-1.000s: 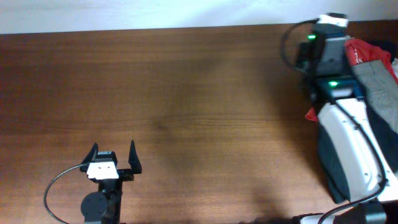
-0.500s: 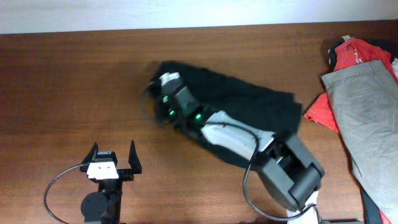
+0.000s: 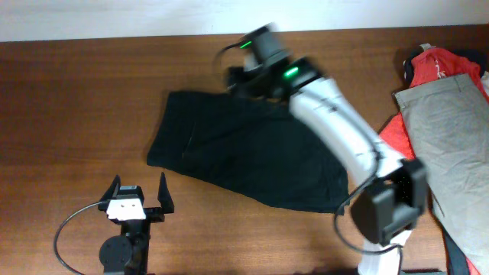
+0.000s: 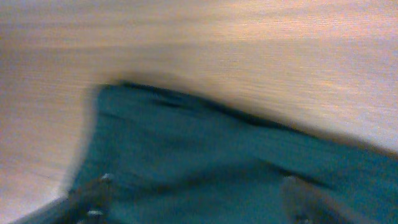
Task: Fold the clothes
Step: 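Drag the black pants left and lay them flat on the table, then release the pants and retract the right gripper to the pile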
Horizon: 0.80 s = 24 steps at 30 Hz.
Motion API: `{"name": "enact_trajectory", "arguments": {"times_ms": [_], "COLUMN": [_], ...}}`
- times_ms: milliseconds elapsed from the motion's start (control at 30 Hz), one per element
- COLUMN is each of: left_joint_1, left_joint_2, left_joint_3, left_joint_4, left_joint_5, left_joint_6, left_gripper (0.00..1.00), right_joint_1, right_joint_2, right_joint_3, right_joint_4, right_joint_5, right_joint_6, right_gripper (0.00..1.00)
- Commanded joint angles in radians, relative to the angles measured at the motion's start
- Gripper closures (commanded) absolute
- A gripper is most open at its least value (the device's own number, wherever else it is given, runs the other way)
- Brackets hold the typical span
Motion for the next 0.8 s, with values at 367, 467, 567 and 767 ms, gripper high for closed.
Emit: {"name": "enact_trajectory", "arguments": {"times_ms": [367,467,567,767], "left_joint_1": [0.003,0.003,0.003,0.003], "left_joint_2": [-0.005,-0.005,-0.005,-0.005], "left_joint_3": [-0.007,-0.007,-0.007,-0.007], "left_joint_4": [0.002,0.002,0.002,0.002], "left_joint_5": [0.008,0.008,0.008,0.008], "left_joint_6": [0.013,0.013,0.013,0.013], "left_gripper": [0.01,0.01,0.01,0.01], "right_joint_1": [-0.378,-0.378,-0.378,-0.378], "right_joint_2": [0.005,0.005,0.005,0.005], "right_joint_3": [-0.481,-0.553,-0.619,-0.635], "right_joint_4": [-0.168,-0.095,0.008,0.143], "right_joint_5": [0.076,0.075,0.076,0.093], "right_joint_6": [-0.039,-0.038,-0.039,-0.039], "right_gripper": [0.25,0.25,0.29,0.83]}}
